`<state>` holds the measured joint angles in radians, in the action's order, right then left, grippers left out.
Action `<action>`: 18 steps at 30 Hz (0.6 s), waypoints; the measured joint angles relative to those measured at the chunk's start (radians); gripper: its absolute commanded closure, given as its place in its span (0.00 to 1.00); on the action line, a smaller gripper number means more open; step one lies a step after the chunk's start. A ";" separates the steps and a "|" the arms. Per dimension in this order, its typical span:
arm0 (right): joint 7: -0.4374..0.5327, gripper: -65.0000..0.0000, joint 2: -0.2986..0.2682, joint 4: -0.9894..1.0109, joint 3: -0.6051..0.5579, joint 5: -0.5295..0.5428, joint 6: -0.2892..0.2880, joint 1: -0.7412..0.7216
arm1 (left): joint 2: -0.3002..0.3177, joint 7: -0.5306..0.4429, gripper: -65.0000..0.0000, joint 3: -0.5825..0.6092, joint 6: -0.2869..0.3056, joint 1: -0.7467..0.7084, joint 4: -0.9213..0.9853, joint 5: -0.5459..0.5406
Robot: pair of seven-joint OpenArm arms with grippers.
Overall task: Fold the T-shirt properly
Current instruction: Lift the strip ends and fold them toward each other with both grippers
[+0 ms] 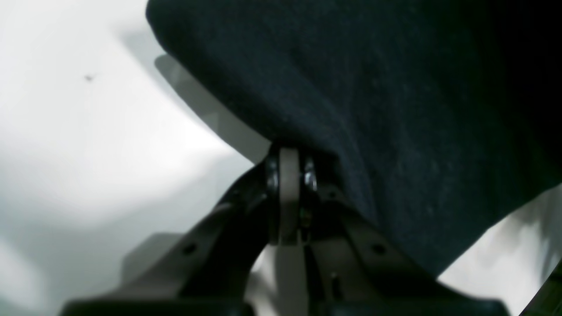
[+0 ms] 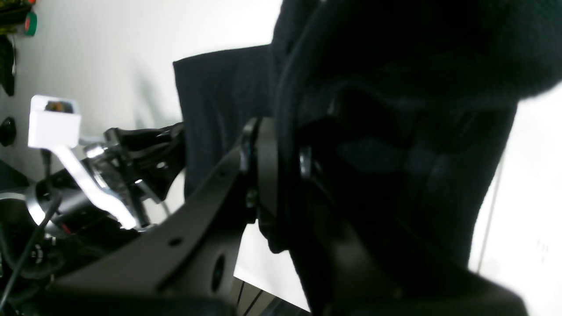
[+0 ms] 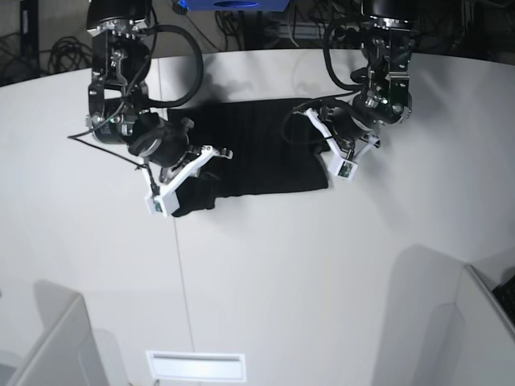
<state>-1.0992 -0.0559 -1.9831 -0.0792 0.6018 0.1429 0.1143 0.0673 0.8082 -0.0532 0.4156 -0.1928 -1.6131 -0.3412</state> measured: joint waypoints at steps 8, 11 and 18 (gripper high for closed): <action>0.000 1.00 0.020 -0.007 0.002 0.090 -0.001 0.000 | -0.003 0.016 1.00 0.008 0.000 0.013 0.004 0.001; 0.000 1.00 0.020 -0.008 0.002 0.174 -0.001 0.000 | 0.000 0.006 1.00 0.008 0.004 0.027 0.029 -0.005; 0.003 1.00 0.021 -0.008 0.002 0.188 -0.001 -0.005 | 0.002 -0.008 1.00 0.008 0.004 0.042 0.053 -0.014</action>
<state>-1.0966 -0.0353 -1.9911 -0.0769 0.7898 0.1421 0.1093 0.0692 0.8001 -0.0448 0.4198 -0.1505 -1.5597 -0.3557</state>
